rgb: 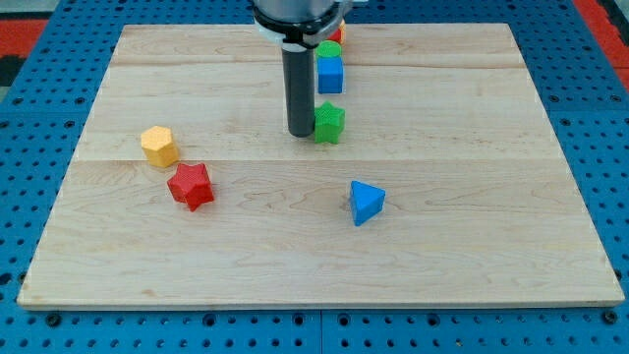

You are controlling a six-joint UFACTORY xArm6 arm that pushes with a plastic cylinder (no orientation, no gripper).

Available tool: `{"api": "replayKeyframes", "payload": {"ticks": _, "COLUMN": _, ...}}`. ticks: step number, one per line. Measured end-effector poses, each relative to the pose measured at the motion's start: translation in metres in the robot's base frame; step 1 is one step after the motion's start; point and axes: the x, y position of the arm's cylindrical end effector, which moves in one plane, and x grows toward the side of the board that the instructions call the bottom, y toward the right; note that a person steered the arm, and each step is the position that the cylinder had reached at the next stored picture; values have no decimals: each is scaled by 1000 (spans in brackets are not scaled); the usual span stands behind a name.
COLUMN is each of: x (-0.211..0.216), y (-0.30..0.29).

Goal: Push the green star into the bottom side of the vertical line of blocks

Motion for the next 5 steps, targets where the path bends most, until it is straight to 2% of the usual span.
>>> {"api": "replayKeyframes", "payload": {"ticks": 1, "x": 36, "y": 1}}
{"api": "replayKeyframes", "payload": {"ticks": 2, "x": 30, "y": 38}}
{"api": "replayKeyframes", "payload": {"ticks": 3, "x": 16, "y": 42}}
{"api": "replayKeyframes", "payload": {"ticks": 5, "x": 27, "y": 18}}
